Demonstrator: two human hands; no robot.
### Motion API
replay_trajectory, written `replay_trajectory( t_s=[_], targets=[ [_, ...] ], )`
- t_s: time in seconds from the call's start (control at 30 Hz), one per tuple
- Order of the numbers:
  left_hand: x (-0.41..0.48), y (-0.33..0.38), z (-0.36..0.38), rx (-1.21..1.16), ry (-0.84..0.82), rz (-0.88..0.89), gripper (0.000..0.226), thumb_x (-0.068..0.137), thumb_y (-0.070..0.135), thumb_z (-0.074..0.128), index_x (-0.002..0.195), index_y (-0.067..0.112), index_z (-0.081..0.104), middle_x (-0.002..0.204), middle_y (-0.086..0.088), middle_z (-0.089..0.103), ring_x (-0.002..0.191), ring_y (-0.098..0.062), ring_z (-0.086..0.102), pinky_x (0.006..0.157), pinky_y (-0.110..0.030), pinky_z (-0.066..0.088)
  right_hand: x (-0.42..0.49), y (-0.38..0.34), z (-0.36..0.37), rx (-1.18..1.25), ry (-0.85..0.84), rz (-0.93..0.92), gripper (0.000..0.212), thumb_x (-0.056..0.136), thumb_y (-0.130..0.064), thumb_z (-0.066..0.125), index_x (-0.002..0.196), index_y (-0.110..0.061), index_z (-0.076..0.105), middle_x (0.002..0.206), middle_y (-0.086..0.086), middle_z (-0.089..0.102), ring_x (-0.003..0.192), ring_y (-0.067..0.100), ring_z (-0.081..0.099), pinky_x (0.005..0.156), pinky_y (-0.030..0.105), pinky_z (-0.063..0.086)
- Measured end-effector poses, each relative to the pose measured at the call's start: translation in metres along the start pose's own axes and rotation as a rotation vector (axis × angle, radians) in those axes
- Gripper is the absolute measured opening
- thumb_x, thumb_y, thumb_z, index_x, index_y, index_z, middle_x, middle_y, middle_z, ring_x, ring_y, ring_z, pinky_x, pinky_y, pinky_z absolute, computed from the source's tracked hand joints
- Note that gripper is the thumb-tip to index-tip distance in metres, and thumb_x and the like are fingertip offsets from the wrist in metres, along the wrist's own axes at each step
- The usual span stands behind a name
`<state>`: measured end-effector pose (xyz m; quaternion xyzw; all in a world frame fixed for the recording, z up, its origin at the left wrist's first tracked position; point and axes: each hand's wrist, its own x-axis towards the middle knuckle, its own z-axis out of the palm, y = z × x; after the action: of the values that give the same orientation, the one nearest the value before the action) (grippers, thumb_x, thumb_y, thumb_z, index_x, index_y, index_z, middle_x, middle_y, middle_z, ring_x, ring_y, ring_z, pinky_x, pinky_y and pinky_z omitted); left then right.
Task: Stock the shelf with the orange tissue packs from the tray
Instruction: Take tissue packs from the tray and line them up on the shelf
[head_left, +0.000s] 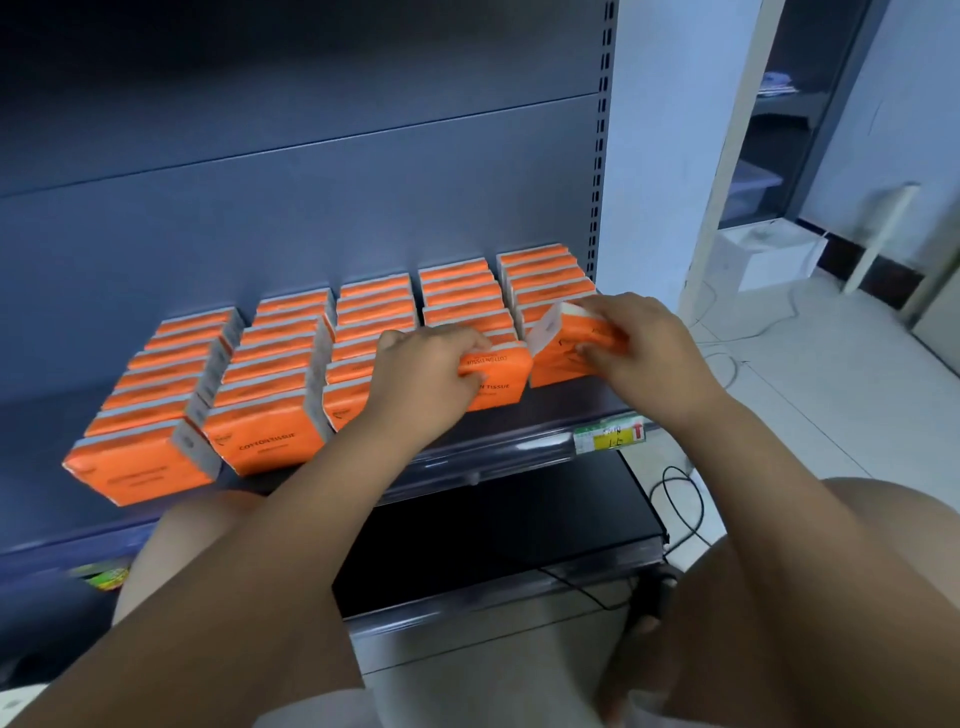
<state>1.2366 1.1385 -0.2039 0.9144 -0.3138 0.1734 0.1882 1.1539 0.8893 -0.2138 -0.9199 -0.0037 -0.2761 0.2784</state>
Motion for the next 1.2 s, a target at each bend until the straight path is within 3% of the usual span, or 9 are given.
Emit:
replay_trajectory(
  t_s=[0.1, 0.23, 0.53, 0.83, 1.1, 1.2],
  targets=[
    [0.003, 0.000, 0.007, 0.088, -0.030, 0.043, 0.036, 0.089, 0.033, 0.075, 0.123, 0.039, 0.069, 0.124, 0.018, 0.070, 0.124, -0.014, 0.053, 0.088, -0.031, 0.018, 0.003, 0.006, 0.001, -0.043, -0.041, 0.021, 0.051, 0.086, -0.019, 0.075, 0.135, -0.027, 0.065, 0.117, 0.003, 0.068, 0.111, 0.029, 0.056, 0.094, 0.041, 0.048],
    [0.003, -0.004, 0.013, 0.169, -0.047, 0.098, 0.036, 0.088, 0.030, 0.074, 0.123, 0.033, 0.070, 0.126, 0.011, 0.069, 0.123, -0.021, 0.053, 0.090, -0.038, 0.025, 0.003, 0.009, 0.005, -0.080, -0.088, -0.012, 0.052, 0.082, -0.026, 0.068, 0.134, -0.025, 0.065, 0.114, 0.003, 0.068, 0.107, 0.033, 0.060, 0.092, 0.045, 0.052],
    [0.003, -0.007, 0.017, 0.219, -0.080, 0.113, 0.056, 0.086, 0.042, 0.076, 0.138, 0.028, 0.059, 0.140, 0.008, 0.056, 0.130, -0.022, 0.047, 0.101, -0.040, 0.032, 0.004, 0.009, 0.021, -0.335, -0.103, -0.127, 0.047, 0.076, -0.009, 0.078, 0.123, -0.014, 0.072, 0.125, 0.012, 0.067, 0.116, 0.042, 0.056, 0.091, 0.052, 0.054],
    [-0.001, -0.014, 0.020, 0.153, -0.099, 0.136, 0.056, 0.086, 0.025, 0.078, 0.138, 0.014, 0.061, 0.134, -0.006, 0.062, 0.129, -0.029, 0.053, 0.113, -0.044, 0.041, 0.003, 0.006, 0.034, -0.422, -0.100, -0.061, 0.057, 0.071, -0.006, 0.078, 0.126, -0.016, 0.066, 0.130, 0.009, 0.062, 0.117, 0.039, 0.055, 0.091, 0.049, 0.052],
    [-0.001, -0.011, 0.020, 0.144, -0.106, 0.120, 0.052, 0.088, 0.023, 0.077, 0.137, 0.014, 0.061, 0.131, -0.007, 0.063, 0.121, -0.033, 0.057, 0.106, -0.046, 0.047, 0.001, 0.007, 0.044, -0.444, -0.040, -0.051, 0.056, 0.071, -0.006, 0.076, 0.125, -0.015, 0.064, 0.126, 0.010, 0.064, 0.116, 0.038, 0.057, 0.095, 0.049, 0.048],
    [-0.005, -0.009, 0.022, 0.165, -0.087, 0.103, 0.053, 0.087, 0.022, 0.076, 0.137, 0.013, 0.061, 0.132, -0.007, 0.064, 0.128, -0.034, 0.054, 0.110, -0.047, 0.044, 0.000, 0.006, 0.048, -0.446, -0.002, -0.066, 0.055, 0.069, -0.008, 0.076, 0.122, -0.014, 0.063, 0.128, 0.010, 0.062, 0.119, 0.037, 0.055, 0.099, 0.049, 0.046]
  ],
)
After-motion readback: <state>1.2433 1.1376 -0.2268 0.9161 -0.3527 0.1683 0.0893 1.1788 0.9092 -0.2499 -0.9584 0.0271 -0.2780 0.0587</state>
